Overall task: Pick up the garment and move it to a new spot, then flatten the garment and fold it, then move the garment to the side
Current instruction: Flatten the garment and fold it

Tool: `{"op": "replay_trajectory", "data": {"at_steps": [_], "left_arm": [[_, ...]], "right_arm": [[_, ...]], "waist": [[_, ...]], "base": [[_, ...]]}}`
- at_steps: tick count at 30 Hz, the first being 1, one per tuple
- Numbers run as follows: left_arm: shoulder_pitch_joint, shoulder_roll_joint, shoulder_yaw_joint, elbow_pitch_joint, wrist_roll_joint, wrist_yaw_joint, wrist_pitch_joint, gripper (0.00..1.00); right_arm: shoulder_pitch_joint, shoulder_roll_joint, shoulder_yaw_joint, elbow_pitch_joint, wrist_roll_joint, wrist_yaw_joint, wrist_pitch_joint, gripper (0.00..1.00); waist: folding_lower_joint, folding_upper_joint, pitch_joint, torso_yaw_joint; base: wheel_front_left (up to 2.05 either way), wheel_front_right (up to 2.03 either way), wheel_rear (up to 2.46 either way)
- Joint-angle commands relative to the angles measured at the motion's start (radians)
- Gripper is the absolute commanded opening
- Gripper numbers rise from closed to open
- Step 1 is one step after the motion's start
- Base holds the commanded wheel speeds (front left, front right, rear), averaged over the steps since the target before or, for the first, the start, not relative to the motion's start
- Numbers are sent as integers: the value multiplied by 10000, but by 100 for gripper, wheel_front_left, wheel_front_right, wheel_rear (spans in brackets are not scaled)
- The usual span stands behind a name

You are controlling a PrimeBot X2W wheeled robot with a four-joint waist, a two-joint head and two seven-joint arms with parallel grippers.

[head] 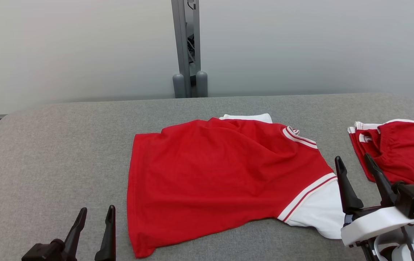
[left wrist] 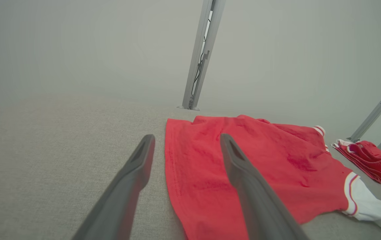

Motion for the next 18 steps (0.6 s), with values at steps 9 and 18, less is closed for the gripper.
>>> {"op": "replay_trajectory", "data": {"at_steps": [9, 18], "left_arm": [[80, 23, 25, -112, 137, 104, -87, 100], [28, 3, 35, -150, 132, 133, -98, 100]], "right_arm": [[-53, -36, 105, -43, 111, 1, -57, 100], [-79, -36, 125, -95, 121, 1, 65, 100]], "waist": [[0, 0, 48, -48], [0, 0, 89, -40]], "base": [[0, 0, 0], [0, 0, 0]]}}
